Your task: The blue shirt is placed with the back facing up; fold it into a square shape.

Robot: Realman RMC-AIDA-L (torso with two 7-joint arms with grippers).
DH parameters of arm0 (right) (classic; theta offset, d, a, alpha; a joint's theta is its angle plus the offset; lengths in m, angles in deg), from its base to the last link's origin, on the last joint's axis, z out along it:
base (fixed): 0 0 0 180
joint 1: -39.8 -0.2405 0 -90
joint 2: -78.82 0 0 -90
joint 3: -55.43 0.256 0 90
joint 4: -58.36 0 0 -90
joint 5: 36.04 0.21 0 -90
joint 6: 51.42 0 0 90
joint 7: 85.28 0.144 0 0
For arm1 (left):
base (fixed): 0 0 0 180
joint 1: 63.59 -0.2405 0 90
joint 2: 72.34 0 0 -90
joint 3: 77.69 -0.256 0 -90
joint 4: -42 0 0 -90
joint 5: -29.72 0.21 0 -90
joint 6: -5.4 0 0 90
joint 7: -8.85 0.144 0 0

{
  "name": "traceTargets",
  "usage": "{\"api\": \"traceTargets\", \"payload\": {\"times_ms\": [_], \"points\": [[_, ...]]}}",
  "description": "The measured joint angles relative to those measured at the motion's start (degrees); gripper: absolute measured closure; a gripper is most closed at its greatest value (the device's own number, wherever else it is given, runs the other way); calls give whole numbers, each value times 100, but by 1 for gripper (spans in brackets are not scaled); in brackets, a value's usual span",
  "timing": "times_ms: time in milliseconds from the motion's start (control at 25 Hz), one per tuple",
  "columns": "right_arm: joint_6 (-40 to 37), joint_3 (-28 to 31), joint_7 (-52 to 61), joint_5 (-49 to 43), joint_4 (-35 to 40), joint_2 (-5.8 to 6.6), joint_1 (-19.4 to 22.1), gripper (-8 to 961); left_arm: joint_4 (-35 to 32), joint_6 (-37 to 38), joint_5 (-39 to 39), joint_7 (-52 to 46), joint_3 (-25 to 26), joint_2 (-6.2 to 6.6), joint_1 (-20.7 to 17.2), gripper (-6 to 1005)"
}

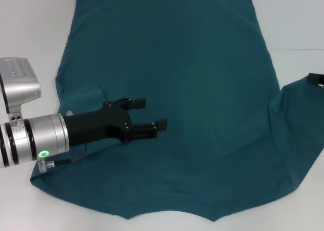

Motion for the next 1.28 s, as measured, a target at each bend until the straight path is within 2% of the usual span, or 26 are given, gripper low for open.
{"api": "traceTargets", "payload": {"times_ms": [240, 560, 840, 920, 1080, 1280], "points": [[-702, -13, 317, 23, 44, -16, -29, 929, 0, 0, 0, 0, 0, 0, 6, 50], [-727, -32, 1091, 19, 25, -151, -382, 927, 0, -8, -2, -6, 17, 5, 32, 50], [-652, -35, 1344, 18, 7, -331, -599, 925, 0, -37, -2, -16, 32, 8, 57, 51], [-660, -39, 1300, 29, 6, -419, -638, 925, 0, -71, -1, -17, 34, 9, 57, 51], [-762, -310, 1202, 17, 3, -549, -763, 924, 10, -126, 7, -18, 32, 9, 57, 51], [-779, -669, 1295, 13, 43, -581, -815, 719, 10, -128, 1, -18, 41, 24, 57, 51]]}}
